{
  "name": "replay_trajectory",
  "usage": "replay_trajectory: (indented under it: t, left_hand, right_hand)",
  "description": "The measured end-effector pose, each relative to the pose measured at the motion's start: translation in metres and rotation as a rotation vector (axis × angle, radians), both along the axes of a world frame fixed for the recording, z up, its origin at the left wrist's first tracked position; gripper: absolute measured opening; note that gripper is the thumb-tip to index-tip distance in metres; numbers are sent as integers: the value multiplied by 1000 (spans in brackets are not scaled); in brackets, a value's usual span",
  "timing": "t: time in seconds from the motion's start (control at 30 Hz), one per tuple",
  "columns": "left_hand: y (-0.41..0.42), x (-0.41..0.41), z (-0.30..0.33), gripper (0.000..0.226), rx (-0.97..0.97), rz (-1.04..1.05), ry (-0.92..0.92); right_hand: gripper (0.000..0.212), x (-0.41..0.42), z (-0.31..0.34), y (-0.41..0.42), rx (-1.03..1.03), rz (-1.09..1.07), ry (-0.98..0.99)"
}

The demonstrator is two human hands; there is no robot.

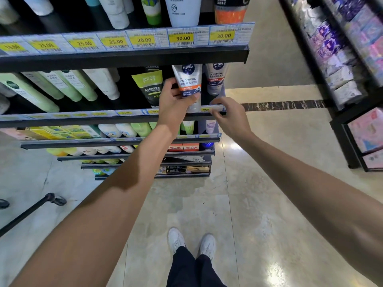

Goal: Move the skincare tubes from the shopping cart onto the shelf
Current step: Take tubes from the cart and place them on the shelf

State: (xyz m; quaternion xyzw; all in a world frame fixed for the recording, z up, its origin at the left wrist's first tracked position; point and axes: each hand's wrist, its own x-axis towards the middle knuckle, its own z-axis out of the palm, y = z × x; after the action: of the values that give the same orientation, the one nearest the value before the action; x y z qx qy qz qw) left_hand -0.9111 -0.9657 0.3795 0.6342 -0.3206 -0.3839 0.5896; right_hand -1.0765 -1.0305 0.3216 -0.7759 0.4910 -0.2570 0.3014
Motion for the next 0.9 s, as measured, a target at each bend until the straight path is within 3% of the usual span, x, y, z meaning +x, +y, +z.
replay_trajectory:
  t: [0.33, 0.53, 0.9]
  left_hand:
    - [-37, 12, -29, 58, 4, 79, -283]
    - [-46, 19, -41, 62, 140, 33, -487]
    - [-41, 16, -35, 63, 214, 22, -535]
  right_hand:
    - [24, 1, -18, -6, -132, 15, 116]
    - [25, 1, -21, -8, -133, 13, 126]
    - [31, 1, -7, -4, -14, 68, 144]
